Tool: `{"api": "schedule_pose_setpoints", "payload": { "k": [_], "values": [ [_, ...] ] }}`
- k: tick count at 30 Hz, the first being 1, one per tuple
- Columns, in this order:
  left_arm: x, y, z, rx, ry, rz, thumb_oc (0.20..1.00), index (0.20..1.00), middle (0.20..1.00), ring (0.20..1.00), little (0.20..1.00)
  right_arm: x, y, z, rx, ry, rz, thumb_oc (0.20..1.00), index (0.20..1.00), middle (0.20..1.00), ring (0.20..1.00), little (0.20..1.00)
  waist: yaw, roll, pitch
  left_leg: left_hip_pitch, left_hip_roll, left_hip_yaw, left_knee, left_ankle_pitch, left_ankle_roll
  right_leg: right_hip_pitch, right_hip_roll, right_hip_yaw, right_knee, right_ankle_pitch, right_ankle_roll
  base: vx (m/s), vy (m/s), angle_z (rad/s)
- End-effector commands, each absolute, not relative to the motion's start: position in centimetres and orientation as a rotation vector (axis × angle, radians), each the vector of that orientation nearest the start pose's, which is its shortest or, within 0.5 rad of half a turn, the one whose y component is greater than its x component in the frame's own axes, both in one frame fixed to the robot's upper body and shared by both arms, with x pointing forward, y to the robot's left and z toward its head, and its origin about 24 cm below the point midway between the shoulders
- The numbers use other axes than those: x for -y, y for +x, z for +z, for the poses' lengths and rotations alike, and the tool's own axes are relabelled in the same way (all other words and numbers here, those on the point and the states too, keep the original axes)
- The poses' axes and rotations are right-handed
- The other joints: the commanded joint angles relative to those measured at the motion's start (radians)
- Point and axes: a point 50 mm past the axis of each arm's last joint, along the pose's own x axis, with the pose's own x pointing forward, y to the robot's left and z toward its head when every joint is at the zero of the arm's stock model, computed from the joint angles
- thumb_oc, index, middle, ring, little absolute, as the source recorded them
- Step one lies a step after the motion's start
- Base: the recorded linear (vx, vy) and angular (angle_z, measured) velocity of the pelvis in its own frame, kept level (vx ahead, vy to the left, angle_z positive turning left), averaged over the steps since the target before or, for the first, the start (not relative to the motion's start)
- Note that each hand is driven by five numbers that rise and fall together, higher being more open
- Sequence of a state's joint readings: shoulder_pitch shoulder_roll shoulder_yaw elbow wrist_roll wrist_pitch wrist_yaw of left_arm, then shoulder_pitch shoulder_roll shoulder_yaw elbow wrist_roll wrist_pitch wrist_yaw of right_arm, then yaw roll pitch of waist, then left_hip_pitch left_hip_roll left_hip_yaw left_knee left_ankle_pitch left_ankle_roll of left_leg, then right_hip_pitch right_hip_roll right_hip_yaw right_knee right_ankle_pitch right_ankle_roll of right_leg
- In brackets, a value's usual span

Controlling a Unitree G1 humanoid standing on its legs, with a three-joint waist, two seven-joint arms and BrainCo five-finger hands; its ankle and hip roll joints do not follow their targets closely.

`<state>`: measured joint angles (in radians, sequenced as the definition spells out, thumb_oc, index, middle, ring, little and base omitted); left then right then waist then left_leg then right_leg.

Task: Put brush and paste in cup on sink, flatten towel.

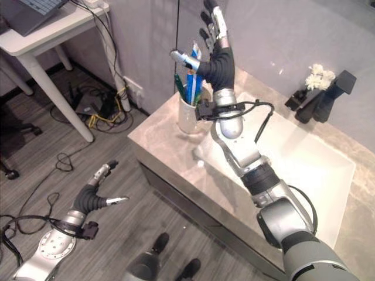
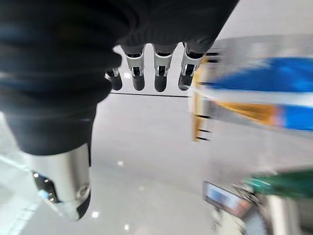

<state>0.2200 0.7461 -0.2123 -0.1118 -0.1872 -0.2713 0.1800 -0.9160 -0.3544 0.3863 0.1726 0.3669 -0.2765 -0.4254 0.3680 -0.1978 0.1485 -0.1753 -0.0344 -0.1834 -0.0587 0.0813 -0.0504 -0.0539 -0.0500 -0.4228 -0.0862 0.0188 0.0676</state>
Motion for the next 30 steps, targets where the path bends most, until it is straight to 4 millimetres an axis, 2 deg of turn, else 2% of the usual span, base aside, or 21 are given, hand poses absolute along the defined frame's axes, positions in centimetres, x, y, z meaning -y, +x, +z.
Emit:
{"api": "schedule_pose_setpoints", "payload": {
  "k": [1, 3, 4, 5, 7, 8, 10, 11, 17, 18, 19, 20, 22, 23, 24, 29, 30],
  "values": [
    [-22.7, 19.8, 7.0, 0.145, 0.519, -0.158, 1.000, 1.000, 1.000, 1.000, 1.000, 9.4, 30.9, 31.5, 1.089, 0.057, 0.065, 1.000, 1.000, 1.000, 1.000, 1.000, -0.024, 0.007, -0.083, 0.003, 0.041, 0.001, -0.029, -0.018, -0.005, 0.030, -0.076, 0.067, -0.001, 0.029, 0.080, 0.00, 0.000, 0.00],
    [-22.5, 20.0, 7.3, 0.170, 0.510, -0.137, 1.000, 1.000, 1.000, 1.000, 1.000, 10.4, 29.9, 31.4, 1.131, 0.056, 0.039, 1.000, 1.000, 1.000, 1.000, 1.000, -0.039, 0.015, -0.085, 0.009, 0.044, 0.013, -0.029, -0.018, -0.004, 0.030, -0.077, 0.077, -0.001, 0.029, 0.079, -0.03, 0.024, -0.15],
    [-22.2, 20.1, 7.7, 0.196, 0.496, -0.116, 1.000, 1.000, 1.000, 1.000, 1.000, 12.0, 28.6, 30.8, 1.164, 0.085, -0.010, 1.000, 1.000, 1.000, 1.000, 1.000, -0.057, 0.025, -0.088, 0.017, 0.047, 0.022, -0.029, -0.022, -0.003, 0.033, -0.078, 0.083, -0.001, 0.029, 0.079, -0.01, 0.033, -0.26],
    [-22.0, 20.0, 7.8, 0.209, 0.485, -0.107, 1.000, 1.000, 1.000, 1.000, 1.000, 13.5, 28.0, 29.7, 1.158, 0.094, -0.059, 1.000, 1.000, 1.000, 1.000, 1.000, -0.073, 0.032, -0.094, 0.021, 0.047, 0.026, -0.029, -0.024, -0.002, 0.036, -0.077, 0.087, -0.001, 0.027, 0.081, 0.00, 0.029, -0.18],
    [-22.0, 19.9, 8.1, 0.224, 0.468, -0.089, 1.000, 1.000, 1.000, 1.000, 1.000, 14.7, 27.2, 28.2, 1.139, 0.097, -0.098, 1.000, 1.000, 1.000, 1.000, 1.000, -0.092, 0.041, -0.100, 0.027, 0.048, 0.033, -0.029, -0.027, -0.001, 0.037, -0.078, 0.094, -0.001, 0.025, 0.081, 0.00, 0.037, -0.14],
    [-22.3, 19.6, 8.8, 0.259, 0.472, -0.058, 1.000, 1.000, 1.000, 1.000, 1.000, 16.5, 26.3, 26.7, 1.120, 0.053, -0.162, 1.000, 1.000, 1.000, 1.000, 1.000, -0.116, 0.053, -0.102, 0.033, 0.051, 0.045, -0.029, -0.030, 0.000, 0.034, -0.078, 0.105, -0.001, 0.025, 0.083, -0.01, 0.041, -0.34],
    [-22.8, 19.1, 9.7, 0.297, 0.469, -0.026, 1.000, 1.000, 1.000, 1.000, 1.000, 18.6, 25.4, 25.2, 1.093, -0.048, -0.251, 1.000, 1.000, 1.000, 1.000, 1.000, -0.139, 0.063, -0.106, 0.041, 0.054, 0.060, -0.029, -0.034, 0.001, 0.032, -0.079, 0.120, -0.001, 0.027, 0.086, -0.01, 0.033, -0.31],
    [-22.8, 19.0, 9.7, 0.294, 0.469, -0.027, 1.000, 1.000, 1.000, 1.000, 1.000, 18.6, 25.2, 25.1, 1.090, -0.049, -0.252, 1.000, 1.000, 1.000, 1.000, 1.000, -0.137, 0.063, -0.108, 0.042, 0.054, 0.061, -0.029, -0.035, 0.002, 0.033, -0.078, 0.121, -0.001, 0.027, 0.086, 0.00, 0.025, -0.25],
    [-23.2, 18.0, 10.9, 0.351, 0.462, 0.021, 1.000, 1.000, 1.000, 1.000, 1.000, 22.6, 22.9, 22.1, 0.986, -0.235, -0.384, 1.000, 1.000, 1.000, 1.000, 1.000, -0.197, 0.087, -0.115, 0.059, 0.060, 0.098, -0.029, -0.042, 0.006, 0.024, -0.079, 0.160, -0.001, 0.032, 0.092, -0.01, 0.025, -0.22],
    [-23.2, 17.9, 11.0, 0.358, 0.453, 0.028, 1.000, 1.000, 1.000, 1.000, 1.000, 23.3, 22.7, 21.1, 0.938, -0.233, -0.400, 1.000, 1.000, 1.000, 1.000, 1.000, -0.215, 0.093, -0.115, 0.063, 0.060, 0.106, -0.029, -0.044, 0.008, 0.022, -0.080, 0.171, -0.001, 0.034, 0.093, -0.01, 0.021, -0.11],
    [-23.2, 17.9, 11.0, 0.357, 0.453, 0.027, 1.000, 1.000, 1.000, 1.000, 1.000, 23.3, 22.6, 21.1, 0.936, -0.233, -0.399, 1.000, 1.000, 1.000, 1.000, 1.000, -0.213, 0.092, -0.116, 0.064, 0.060, 0.107, -0.029, -0.045, 0.008, 0.022, -0.080, 0.172, -0.001, 0.034, 0.093, -0.01, 0.022, -0.34],
    [-23.2, 17.7, 10.9, 0.355, 0.433, 0.045, 1.000, 1.000, 1.000, 1.000, 1.000, 23.8, 22.3, 19.7, 0.877, -0.194, -0.411, 1.000, 1.000, 1.000, 1.000, 1.000, -0.234, 0.102, -0.119, 0.070, 0.061, 0.121, -0.029, -0.048, 0.012, 0.019, -0.081, 0.186, -0.001, 0.038, 0.095, -0.01, 0.029, -0.35],
    [-23.4, 17.5, 10.8, 0.345, 0.424, 0.059, 1.000, 1.000, 1.000, 1.000, 1.000, 23.9, 22.1, 18.5, 0.814, -0.142, -0.393, 1.000, 1.000, 1.000, 1.000, 1.000, -0.248, 0.110, -0.121, 0.076, 0.062, 0.137, -0.029, -0.050, 0.013, 0.015, -0.083, 0.202, -0.001, 0.040, 0.096, -0.01, 0.039, -0.28],
    [-23.5, 17.4, 10.8, 0.339, 0.402, 0.067, 0.583, 0.583, 0.583, 0.583, 0.583, 24.0, 22.1, 17.7, 0.778, -0.123, -0.393, 1.000, 1.000, 1.000, 1.000, 1.000, -0.257, 0.116, -0.118, 0.078, 0.061, 0.145, -0.029, -0.051, 0.013, 0.012, -0.084, 0.212, -0.001, 0.041, 0.096, -0.01, 0.028, -0.26],
    [-23.6, 17.2, 10.7, 0.333, 0.390, 0.073, 0.200, 0.200, 0.200, 0.200, 0.200, 23.8, 21.9, 17.0, 0.742, -0.126, -0.373, 1.000, 1.000, 1.000, 1.000, 1.000, -0.261, 0.120, -0.117, 0.081, 0.062, 0.153, -0.029, -0.051, 0.013, 0.010, -0.084, 0.220, -0.001, 0.043, 0.096, -0.02, 0.026, -0.32],
    [-24.0, 16.4, 10.6, 0.311, 0.331, 0.092, 0.200, 0.200, 0.200, 0.200, 0.200, 24.0, 21.0, 14.5, 0.606, -0.186, -0.326, 1.000, 1.000, 1.000, 1.000, 1.000, -0.289, 0.138, -0.113, 0.089, 0.062, 0.178, -0.029, -0.057, 0.014, 0.000, -0.089, 0.241, -0.001, 0.047, 0.099, 0.00, 0.017, -0.20],
    [-24.0, 16.3, 10.6, 0.310, 0.331, 0.092, 0.200, 0.200, 0.200, 0.200, 0.200, 24.0, 21.0, 14.5, 0.605, -0.186, -0.325, 1.000, 1.000, 1.000, 1.000, 1.000, -0.289, 0.137, -0.114, 0.089, 0.062, 0.178, -0.029, -0.057, 0.014, -0.001, -0.089, 0.242, -0.001, 0.047, 0.099, 0.00, 0.010, -0.22]
  ]
}}
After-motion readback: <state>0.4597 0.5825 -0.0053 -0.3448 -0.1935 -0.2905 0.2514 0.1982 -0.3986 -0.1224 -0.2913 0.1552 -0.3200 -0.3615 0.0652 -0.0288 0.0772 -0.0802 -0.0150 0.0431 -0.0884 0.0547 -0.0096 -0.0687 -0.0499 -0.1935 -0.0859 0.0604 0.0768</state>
